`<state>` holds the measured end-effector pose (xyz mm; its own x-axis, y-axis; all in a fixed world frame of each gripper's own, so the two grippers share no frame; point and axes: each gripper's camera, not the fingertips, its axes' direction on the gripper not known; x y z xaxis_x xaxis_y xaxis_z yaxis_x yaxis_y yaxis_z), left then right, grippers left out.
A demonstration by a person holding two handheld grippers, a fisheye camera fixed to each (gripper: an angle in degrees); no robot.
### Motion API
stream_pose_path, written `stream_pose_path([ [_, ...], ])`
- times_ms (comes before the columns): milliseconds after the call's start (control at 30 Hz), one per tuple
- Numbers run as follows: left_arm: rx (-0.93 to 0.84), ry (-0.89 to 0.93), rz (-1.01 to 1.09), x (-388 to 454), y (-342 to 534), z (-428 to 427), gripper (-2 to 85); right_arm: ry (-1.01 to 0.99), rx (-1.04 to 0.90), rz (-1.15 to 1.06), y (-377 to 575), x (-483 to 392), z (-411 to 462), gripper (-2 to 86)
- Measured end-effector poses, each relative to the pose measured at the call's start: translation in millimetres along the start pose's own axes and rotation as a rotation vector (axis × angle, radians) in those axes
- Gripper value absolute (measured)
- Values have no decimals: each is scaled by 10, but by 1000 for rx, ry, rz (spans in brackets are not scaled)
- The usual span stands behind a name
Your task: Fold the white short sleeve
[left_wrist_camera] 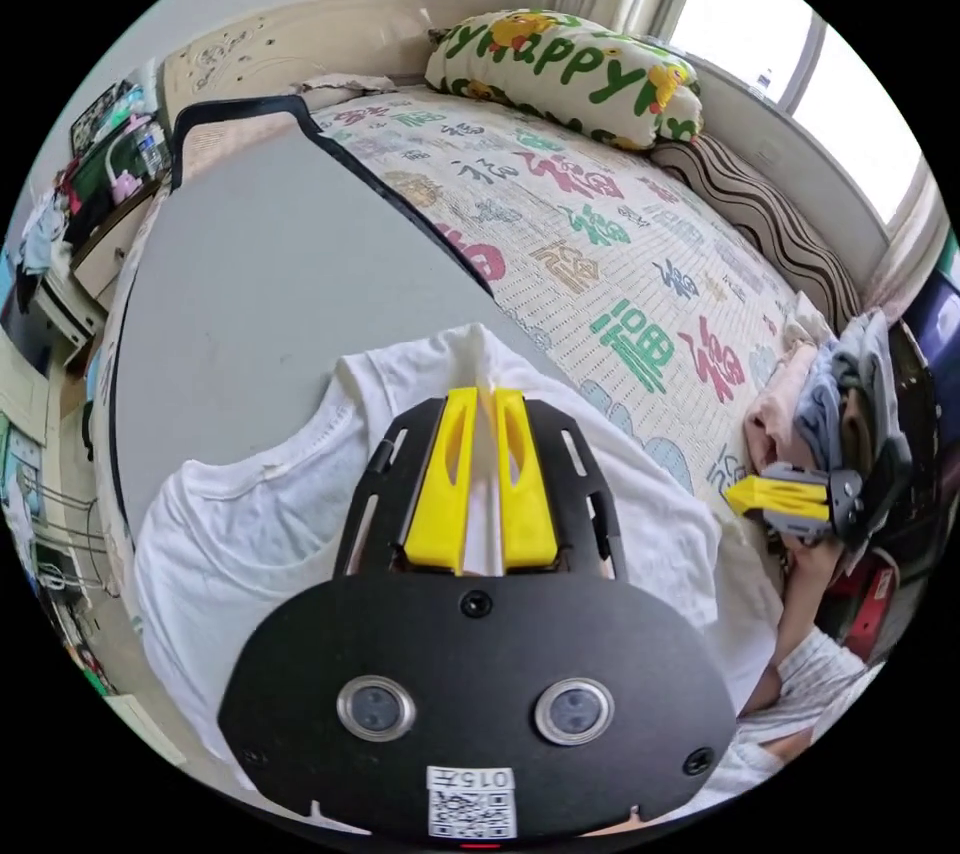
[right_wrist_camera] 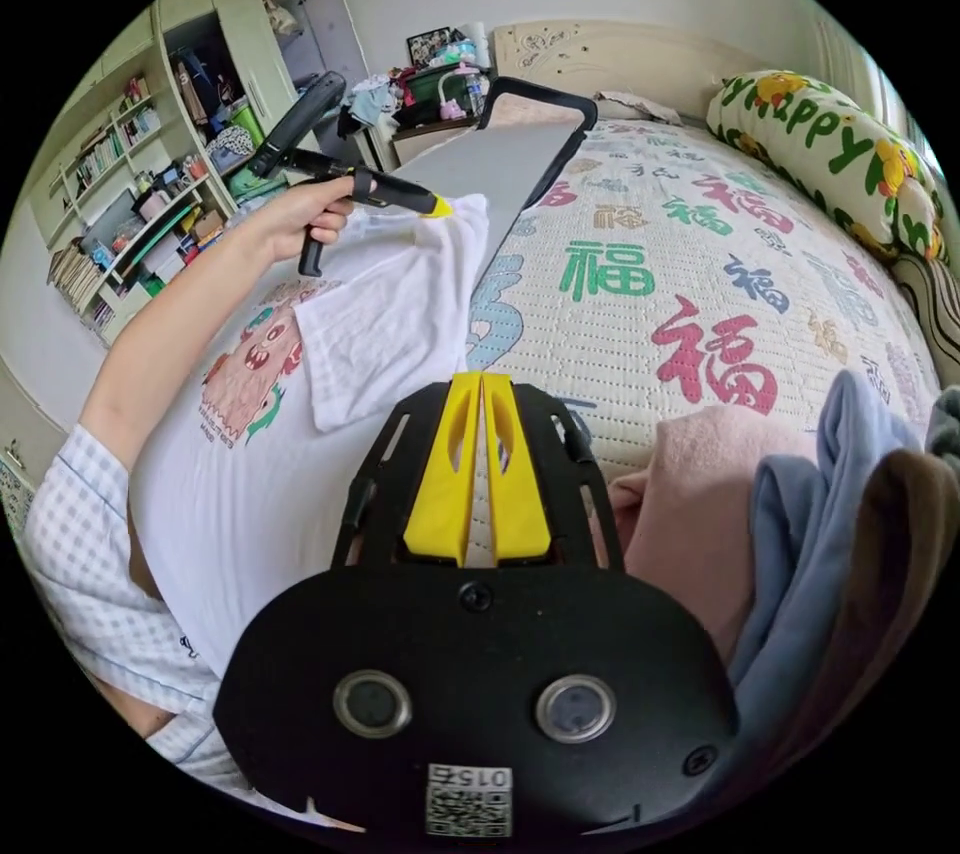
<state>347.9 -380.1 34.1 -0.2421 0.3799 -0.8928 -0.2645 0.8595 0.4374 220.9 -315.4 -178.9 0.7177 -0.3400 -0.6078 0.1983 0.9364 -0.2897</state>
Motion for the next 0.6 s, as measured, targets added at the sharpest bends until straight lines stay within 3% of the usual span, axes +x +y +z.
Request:
stream_pose_path([
  [133, 59, 72, 72, -16, 548, -449, 35, -181, 138, -181, 85, -296, -226, 19],
  [233, 108, 92, 98, -59, 1019, -688, 42, -337, 87, -339, 98, -558, -156, 48],
  [367, 183, 132, 53, -241, 1425, -800, 50, -216, -30, -426, 109, -861, 74, 66],
  [467, 57, 249, 94, -240, 1503, -540, 66, -175, -79, -445, 117, -953, 168, 57],
  [533, -47, 220, 135, -155, 1490, -363, 67, -145, -87, -435, 121, -969, 191, 30],
  [600, -9, 162, 168, -75, 1527, -393, 58, -121, -90, -436, 130, -972, 201, 2],
])
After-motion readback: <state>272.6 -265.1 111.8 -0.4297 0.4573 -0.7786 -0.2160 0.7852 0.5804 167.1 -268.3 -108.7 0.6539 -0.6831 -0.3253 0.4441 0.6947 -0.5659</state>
